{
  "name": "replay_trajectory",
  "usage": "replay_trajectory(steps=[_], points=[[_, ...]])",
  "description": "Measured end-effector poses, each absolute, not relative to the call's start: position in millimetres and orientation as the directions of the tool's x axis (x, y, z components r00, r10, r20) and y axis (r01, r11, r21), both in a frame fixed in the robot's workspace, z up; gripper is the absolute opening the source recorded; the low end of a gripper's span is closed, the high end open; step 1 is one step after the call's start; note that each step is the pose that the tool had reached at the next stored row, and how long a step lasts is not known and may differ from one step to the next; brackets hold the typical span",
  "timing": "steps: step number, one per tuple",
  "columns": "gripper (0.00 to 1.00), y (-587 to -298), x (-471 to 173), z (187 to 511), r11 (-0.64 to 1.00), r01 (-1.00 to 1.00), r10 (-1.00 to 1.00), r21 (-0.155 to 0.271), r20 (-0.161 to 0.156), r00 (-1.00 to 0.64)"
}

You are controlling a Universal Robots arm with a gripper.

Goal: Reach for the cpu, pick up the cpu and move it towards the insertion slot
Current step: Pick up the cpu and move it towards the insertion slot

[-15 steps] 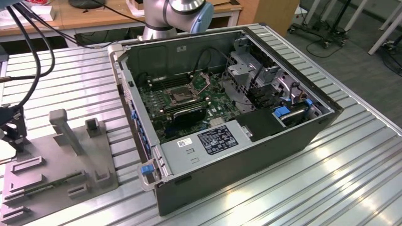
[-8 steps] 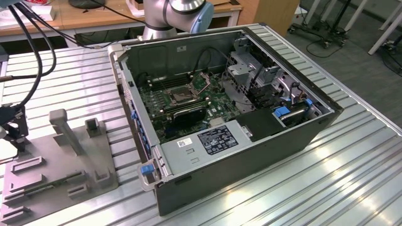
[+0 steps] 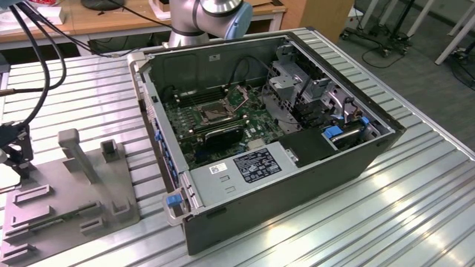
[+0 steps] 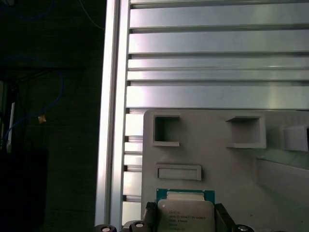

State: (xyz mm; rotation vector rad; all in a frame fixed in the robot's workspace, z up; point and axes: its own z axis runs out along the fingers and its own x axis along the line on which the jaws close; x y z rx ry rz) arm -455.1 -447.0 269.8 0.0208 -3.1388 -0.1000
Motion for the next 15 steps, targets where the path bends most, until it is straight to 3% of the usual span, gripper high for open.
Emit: replay_trajectory(steps=[15], points=[[0.55, -447.0, -455.2, 274.1, 0.998, -0.013, -0.013, 0.064, 0.001, -1.0]])
